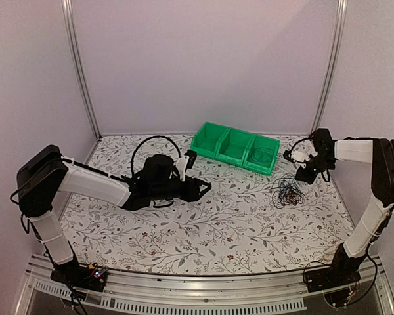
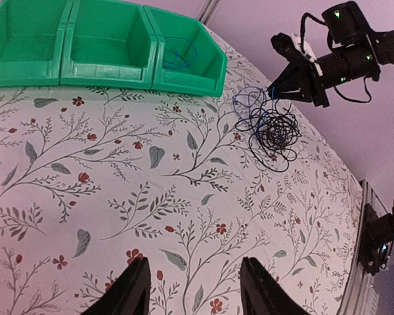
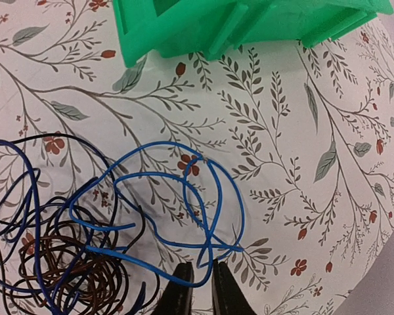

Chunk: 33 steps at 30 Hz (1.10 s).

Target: Untangle the cables

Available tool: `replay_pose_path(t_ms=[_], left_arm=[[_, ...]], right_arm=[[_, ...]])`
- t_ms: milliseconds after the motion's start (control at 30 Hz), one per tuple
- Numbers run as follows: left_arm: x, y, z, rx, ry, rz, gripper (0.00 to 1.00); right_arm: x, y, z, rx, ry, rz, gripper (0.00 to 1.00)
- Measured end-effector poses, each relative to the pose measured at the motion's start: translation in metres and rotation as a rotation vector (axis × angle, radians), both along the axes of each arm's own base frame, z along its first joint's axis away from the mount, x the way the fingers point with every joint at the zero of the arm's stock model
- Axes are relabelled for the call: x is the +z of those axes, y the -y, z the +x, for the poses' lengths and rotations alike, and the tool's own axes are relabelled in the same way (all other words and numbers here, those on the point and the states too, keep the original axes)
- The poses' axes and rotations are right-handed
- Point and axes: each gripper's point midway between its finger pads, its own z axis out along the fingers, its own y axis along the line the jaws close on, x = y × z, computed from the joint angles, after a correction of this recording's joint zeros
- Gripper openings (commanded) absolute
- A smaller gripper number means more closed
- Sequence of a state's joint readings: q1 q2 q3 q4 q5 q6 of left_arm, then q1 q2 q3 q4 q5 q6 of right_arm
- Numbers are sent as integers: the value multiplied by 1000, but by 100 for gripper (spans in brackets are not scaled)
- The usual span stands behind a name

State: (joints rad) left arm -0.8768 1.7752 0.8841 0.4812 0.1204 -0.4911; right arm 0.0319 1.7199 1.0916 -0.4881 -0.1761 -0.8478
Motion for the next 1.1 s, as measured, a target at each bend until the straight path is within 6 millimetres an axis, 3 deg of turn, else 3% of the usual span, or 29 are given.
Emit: replay_pose_path(t_ms=[133, 300, 533, 700, 833, 900, 1000, 1100], left_arm=[[0, 0, 0, 2, -5, -4, 46], [2, 1, 0, 4, -6, -17, 46], [-10, 5, 0, -7, -30, -18, 46], [-8, 12, -5, -31, -17, -29, 51], [15, 37, -21, -98, 102, -54, 57], [34, 56, -36, -146, 184, -68, 57], [73, 84, -52, -190, 295, -123, 57], [112, 98, -55, -192, 368, -194, 58]], right_arm=[[2, -3, -3, 21, -7, 10, 0], [18, -3, -16, 39, -11, 6, 0], [83, -10, -27, 60, 96, 41, 0], [142, -30, -30, 105, 198, 106, 0], [191, -61, -38, 182, 272, 216, 0], [206, -76, -44, 224, 286, 269, 0], [212, -102, -55, 291, 264, 336, 0], [209, -127, -68, 353, 219, 382, 0]])
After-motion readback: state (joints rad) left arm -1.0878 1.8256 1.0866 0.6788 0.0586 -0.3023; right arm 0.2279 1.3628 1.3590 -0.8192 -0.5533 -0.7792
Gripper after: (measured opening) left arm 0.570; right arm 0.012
